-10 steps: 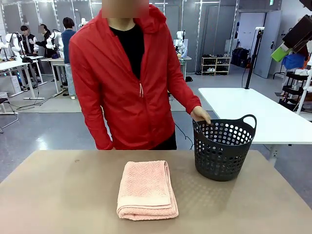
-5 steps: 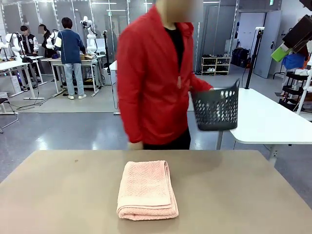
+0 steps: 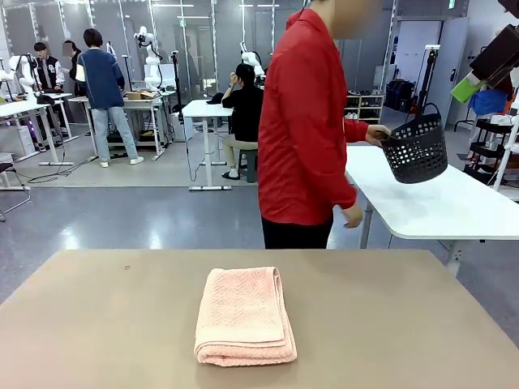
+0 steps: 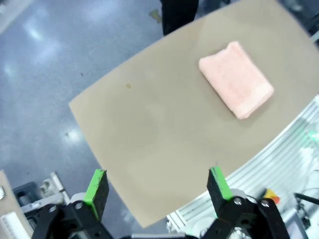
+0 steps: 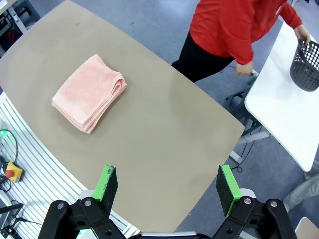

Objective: Fold the towel.
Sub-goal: Pick up the 100 cm Hotel Towel and place it on the left side of the table.

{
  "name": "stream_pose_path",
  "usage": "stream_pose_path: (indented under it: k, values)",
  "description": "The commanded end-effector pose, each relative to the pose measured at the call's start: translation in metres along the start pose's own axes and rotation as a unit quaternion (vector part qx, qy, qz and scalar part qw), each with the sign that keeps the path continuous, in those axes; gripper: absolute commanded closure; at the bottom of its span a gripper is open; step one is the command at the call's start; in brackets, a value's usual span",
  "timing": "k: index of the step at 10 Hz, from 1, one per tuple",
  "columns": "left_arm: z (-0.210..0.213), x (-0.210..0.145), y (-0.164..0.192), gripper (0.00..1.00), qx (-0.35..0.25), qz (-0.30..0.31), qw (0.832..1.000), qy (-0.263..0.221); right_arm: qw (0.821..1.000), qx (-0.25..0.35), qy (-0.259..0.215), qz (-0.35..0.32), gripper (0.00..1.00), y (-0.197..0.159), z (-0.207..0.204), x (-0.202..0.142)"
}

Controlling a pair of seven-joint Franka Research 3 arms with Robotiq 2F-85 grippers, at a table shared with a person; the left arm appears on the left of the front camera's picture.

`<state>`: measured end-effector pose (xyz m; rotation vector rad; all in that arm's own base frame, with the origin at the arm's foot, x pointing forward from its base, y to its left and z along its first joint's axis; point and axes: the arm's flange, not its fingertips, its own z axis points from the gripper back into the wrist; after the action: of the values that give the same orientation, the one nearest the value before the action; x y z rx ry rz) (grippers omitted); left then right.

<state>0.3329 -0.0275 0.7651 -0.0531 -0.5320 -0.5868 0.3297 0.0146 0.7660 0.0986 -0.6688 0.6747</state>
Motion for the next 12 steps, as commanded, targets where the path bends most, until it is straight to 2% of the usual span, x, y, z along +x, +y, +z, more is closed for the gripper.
stream_pose_path:
  k: [1, 4, 7, 10, 11, 12]
  values:
    - [-0.027, 0.003, 0.005, 0.00, -0.040, 0.026, 0.999, 0.006, 1.000, 0.001, -0.001, 0.001, 0.00, -0.001, 0.000, 0.000]
    - [-0.101, -0.001, -0.003, 0.00, -0.105, 0.084, 0.991, 0.005, 1.000, 0.001, -0.001, 0.001, 0.00, -0.001, 0.000, 0.000]
    - [-0.180, -0.012, -0.032, 0.00, -0.153, 0.151, 0.977, 0.008, 1.000, 0.001, -0.001, 0.001, 0.00, -0.001, 0.000, 0.000]
    - [-0.267, -0.020, -0.066, 0.00, -0.208, 0.212, 0.955, -0.022, 1.000, 0.001, -0.001, 0.001, 0.00, -0.001, 0.000, 0.000]
    - [-0.289, -0.022, -0.072, 0.00, -0.202, 0.231, 0.951, -0.025, 1.000, 0.001, -0.001, 0.001, 0.00, -0.001, 0.000, 0.000]
    - [-0.321, -0.024, -0.081, 0.00, -0.221, 0.246, 0.944, -0.013, 1.000, 0.001, -0.001, 0.001, 0.00, -0.001, 0.000, 0.000]
